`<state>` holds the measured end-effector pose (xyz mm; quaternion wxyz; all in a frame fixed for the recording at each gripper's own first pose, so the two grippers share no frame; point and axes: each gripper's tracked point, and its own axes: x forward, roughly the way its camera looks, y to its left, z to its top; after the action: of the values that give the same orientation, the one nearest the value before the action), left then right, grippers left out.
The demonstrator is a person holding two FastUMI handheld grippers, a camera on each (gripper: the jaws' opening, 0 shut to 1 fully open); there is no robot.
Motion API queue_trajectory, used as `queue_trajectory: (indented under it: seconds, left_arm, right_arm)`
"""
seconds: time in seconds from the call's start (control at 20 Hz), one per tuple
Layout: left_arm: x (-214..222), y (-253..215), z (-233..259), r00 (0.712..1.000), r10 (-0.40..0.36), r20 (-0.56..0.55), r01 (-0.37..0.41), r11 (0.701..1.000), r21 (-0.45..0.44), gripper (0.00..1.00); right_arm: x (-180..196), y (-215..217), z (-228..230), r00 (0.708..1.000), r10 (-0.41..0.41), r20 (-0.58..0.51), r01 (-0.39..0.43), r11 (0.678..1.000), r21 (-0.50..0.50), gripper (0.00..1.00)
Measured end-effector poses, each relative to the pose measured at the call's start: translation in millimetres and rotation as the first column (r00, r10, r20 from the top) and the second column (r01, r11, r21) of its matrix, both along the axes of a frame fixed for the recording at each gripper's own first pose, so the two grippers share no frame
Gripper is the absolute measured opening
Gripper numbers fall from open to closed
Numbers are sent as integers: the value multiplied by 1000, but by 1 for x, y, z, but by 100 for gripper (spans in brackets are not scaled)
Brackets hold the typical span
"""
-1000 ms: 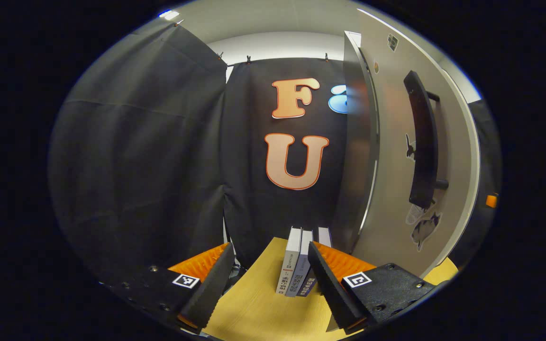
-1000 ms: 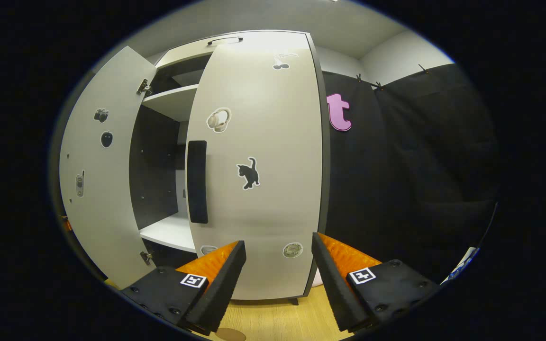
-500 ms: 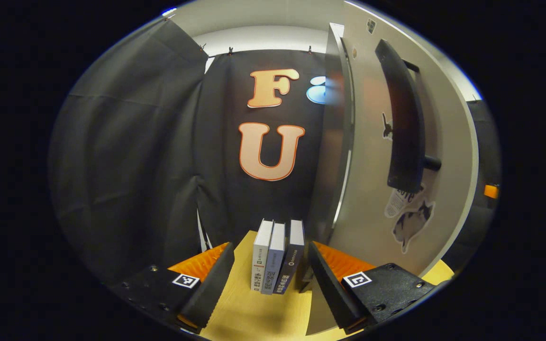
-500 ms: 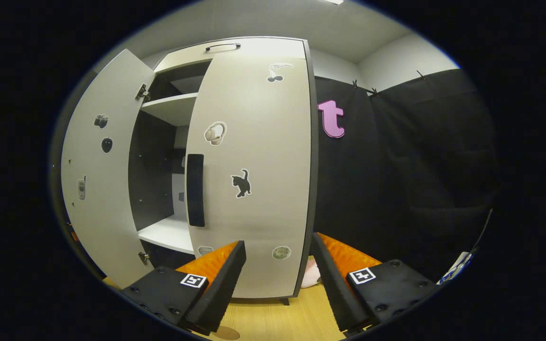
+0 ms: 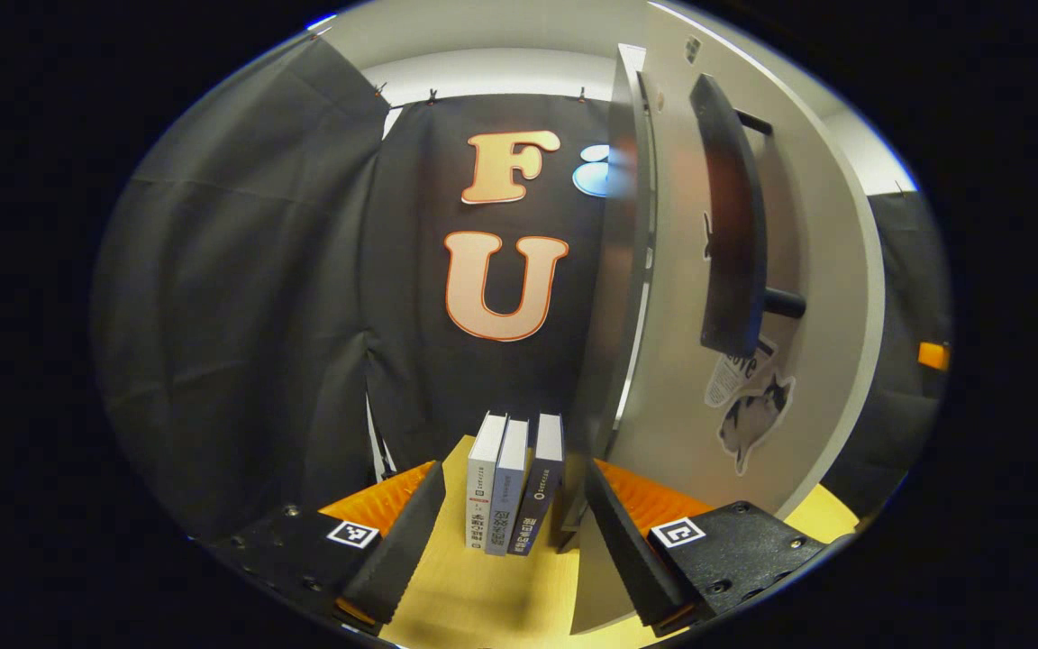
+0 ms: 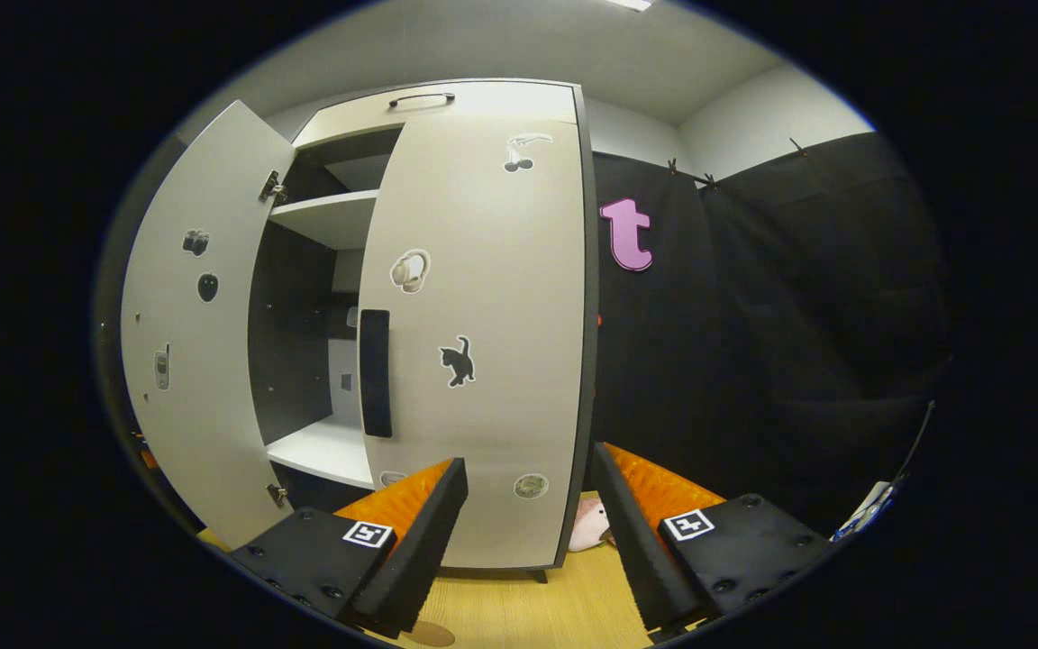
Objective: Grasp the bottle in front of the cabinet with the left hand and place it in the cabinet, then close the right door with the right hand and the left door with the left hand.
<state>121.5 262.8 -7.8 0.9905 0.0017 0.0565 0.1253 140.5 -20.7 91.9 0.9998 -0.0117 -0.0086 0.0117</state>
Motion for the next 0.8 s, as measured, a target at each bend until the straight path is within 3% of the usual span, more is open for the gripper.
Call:
queue_trajectory:
  seconds: [0.5,0.6,0.65,0.7,0.8]
  left_arm:
    - [10,-51,-4,995,-97,-33,97,995,-11,94]
    - [16,-76,-7,986,-162,-32,160,986,-46,94]
    - [17,-85,-7,985,-168,-26,166,983,-74,94]
    - [20,-92,-10,985,-174,-21,171,981,-90,88]
    - [24,-98,-11,985,-173,-14,171,980,-101,91]
  right_arm:
    - [-15,-11,6,999,-20,33,22,999,-41,93]
    - [-18,-17,7,999,-33,35,34,998,-48,93]
    - [-19,-19,8,999,-36,36,38,998,-49,94]
    - [-21,-22,9,999,-40,36,41,998,-49,94]
    - [-23,-29,10,998,-46,34,47,998,-51,93]
